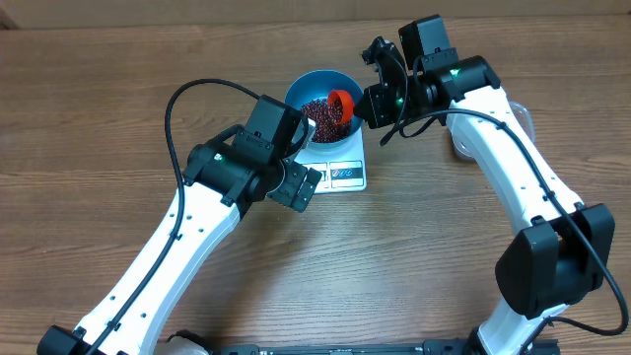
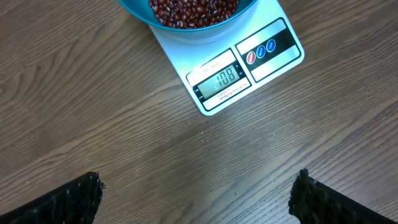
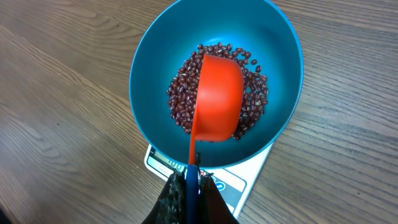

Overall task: Scoop item into bowl and weigh 150g on scale
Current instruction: 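Tilt the scoop over the teal bowl to pour beans in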

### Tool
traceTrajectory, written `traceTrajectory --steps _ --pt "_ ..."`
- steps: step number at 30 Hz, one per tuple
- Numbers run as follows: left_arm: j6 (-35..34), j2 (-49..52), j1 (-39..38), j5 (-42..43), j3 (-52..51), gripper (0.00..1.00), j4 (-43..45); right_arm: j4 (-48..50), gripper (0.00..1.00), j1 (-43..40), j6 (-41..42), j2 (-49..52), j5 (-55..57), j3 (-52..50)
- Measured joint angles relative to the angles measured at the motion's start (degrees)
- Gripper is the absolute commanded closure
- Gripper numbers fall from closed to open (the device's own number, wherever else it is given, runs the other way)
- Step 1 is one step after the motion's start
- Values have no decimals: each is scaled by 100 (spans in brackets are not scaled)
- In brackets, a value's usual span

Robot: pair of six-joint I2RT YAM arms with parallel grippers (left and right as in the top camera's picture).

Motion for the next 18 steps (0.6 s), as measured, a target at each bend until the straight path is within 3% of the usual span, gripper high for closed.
traceTrajectory --steps 7,12,18 --pt "0 0 0 0 0 0 0 2 96 0 44 0 -20 0" --pt "0 0 0 0 0 0 0 -138 96 13 -393 0 -238 0" --pt "0 0 0 0 0 1 0 52 96 48 -33 0 144 0"
